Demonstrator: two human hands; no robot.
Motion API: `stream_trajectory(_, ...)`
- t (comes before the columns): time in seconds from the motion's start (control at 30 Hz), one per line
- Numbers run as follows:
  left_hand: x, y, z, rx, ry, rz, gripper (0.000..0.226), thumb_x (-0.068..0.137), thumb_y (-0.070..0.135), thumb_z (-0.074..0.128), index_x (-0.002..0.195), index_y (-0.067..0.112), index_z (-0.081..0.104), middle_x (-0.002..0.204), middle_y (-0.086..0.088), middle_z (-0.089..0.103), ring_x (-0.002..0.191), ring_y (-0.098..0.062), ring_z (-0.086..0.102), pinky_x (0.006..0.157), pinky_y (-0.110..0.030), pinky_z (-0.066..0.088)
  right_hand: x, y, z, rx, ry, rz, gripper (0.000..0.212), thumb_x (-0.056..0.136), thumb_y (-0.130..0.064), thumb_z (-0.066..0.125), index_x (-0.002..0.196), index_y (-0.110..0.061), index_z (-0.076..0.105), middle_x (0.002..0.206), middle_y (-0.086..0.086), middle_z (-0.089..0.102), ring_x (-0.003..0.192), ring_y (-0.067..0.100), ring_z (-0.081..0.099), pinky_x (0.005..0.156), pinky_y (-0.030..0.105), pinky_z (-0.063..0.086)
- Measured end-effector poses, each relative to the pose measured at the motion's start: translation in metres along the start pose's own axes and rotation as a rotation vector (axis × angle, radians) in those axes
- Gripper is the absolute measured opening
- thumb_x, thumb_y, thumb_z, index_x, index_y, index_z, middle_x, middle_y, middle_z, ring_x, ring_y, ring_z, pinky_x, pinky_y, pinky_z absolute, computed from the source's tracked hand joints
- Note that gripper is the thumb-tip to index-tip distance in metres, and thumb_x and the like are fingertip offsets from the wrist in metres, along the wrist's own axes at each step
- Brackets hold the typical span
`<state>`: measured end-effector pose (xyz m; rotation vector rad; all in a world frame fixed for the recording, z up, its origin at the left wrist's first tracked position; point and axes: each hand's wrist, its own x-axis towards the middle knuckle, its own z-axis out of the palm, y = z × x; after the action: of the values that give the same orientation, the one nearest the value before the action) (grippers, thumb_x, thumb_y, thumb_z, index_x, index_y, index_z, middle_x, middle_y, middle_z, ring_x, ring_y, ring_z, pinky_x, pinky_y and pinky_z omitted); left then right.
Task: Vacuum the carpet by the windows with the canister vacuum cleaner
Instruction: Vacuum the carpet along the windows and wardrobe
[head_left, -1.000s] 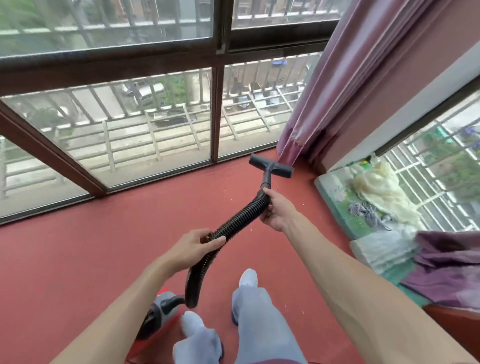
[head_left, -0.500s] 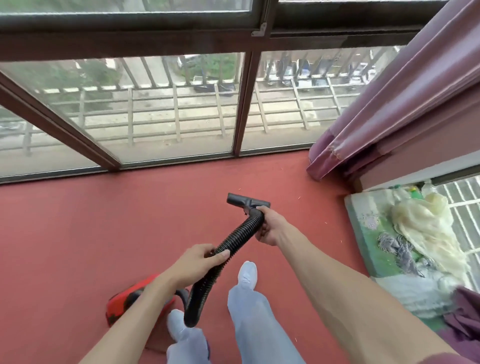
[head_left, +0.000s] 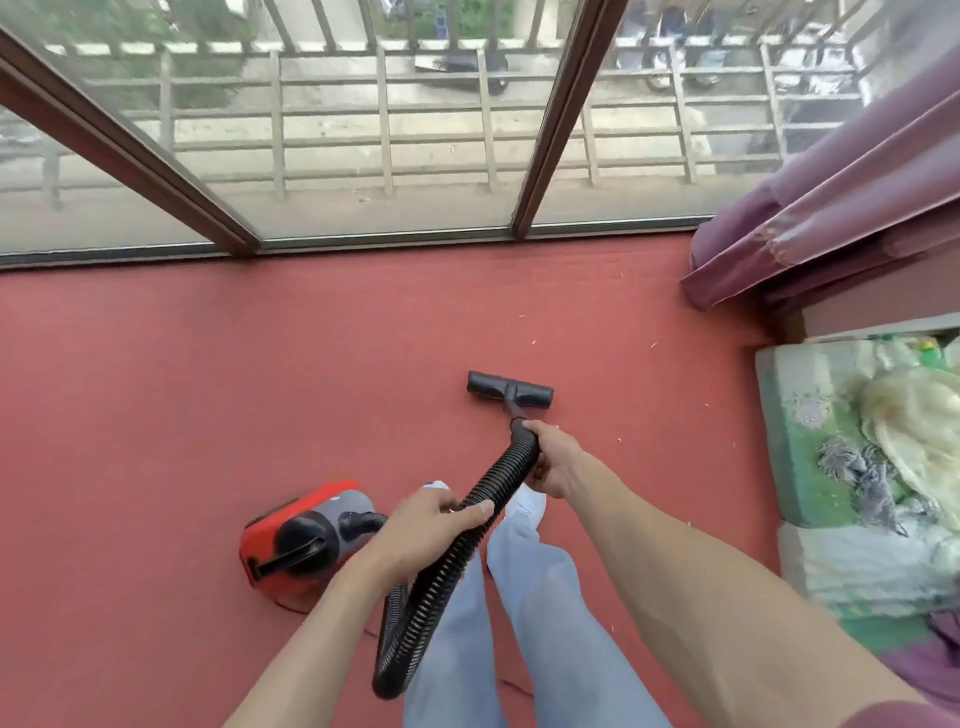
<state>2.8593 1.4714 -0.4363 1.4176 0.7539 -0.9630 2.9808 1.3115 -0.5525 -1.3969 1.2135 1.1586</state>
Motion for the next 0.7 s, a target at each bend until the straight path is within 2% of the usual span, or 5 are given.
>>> stream_trajectory(0.13, 0.005, -0.012, -0.004, -0.018, -0.142, -0.061, 0.064, 0.062, 0.064, 0.073, 0.089, 0.006, 0.064, 0.076, -0.013, 0.069, 0.068, -0.028, 0.068, 0.082, -0.058, 0.056, 0.015, 0.011, 0.012, -0.018, -0.011, -0.011, 0.046, 0.076, -0.031, 0.069, 0.115, -0.006, 0.064, 0.094, 0.013, 0.067, 0.074, 0.025, 0.062, 0.064, 0.028, 0.053)
stream_trajectory(0.27, 0.01, -0.019, -0.005, -0.036, -0.227, -0.064, 0.046, 0.073, 0.055, 0.072, 0.084, 0.012, 0.063, 0.076, -0.01, 0.065, 0.066, -0.025, 0.066, 0.07, -0.045, 0.054, 0.023, 0.017, 0.015, -0.05, -0.007, -0.029, 0.057, 0.07, -0.032, 0.069, 0.12, -0.005, 0.063, 0.105, 0.017, 0.071, 0.079, 0.027, 0.063, 0.08, 0.037, 0.054)
stream_trajectory(0.43, 0.02, -0.036, 0.001, -0.006, -0.193, -0.055, 0.04, 0.085, 0.054, 0.067, 0.073, 0.017, 0.059, 0.07, -0.006, 0.064, 0.067, -0.022, 0.066, 0.064, -0.033, 0.05, 0.027, 0.036, 0.011, 0.07, 0.039, -0.06, 0.028, 0.091, -0.022, 0.058, 0.113, -0.005, 0.06, 0.096, 0.015, 0.066, 0.069, 0.023, 0.062, 0.067, 0.033, 0.054)
stream_trajectory(0.53, 0.027, -0.044, 0.008, -0.009, -0.162, -0.045, 0.04, 0.089, 0.053, 0.064, 0.077, 0.015, 0.059, 0.072, -0.006, 0.067, 0.062, -0.019, 0.065, 0.057, -0.026, 0.049, 0.041, 0.038, 0.007, 0.033, 0.037, -0.047, 0.026, 0.091, -0.025, 0.057, 0.11, -0.008, 0.061, 0.093, 0.013, 0.069, 0.071, 0.022, 0.063, 0.073, 0.034, 0.053)
stream_trajectory(0.7, 0.052, -0.052, 0.026, -0.049, -0.041, 0.0, 0.039, 0.091, 0.051, 0.062, 0.066, 0.022, 0.061, 0.065, 0.005, 0.063, 0.059, -0.013, 0.061, 0.055, -0.021, 0.046, 0.072, 0.021, 0.012, 0.016, 0.069, -0.133, 0.028, 0.092, -0.025, 0.06, 0.113, -0.007, 0.059, 0.092, 0.013, 0.067, 0.067, 0.021, 0.064, 0.055, 0.027, 0.05)
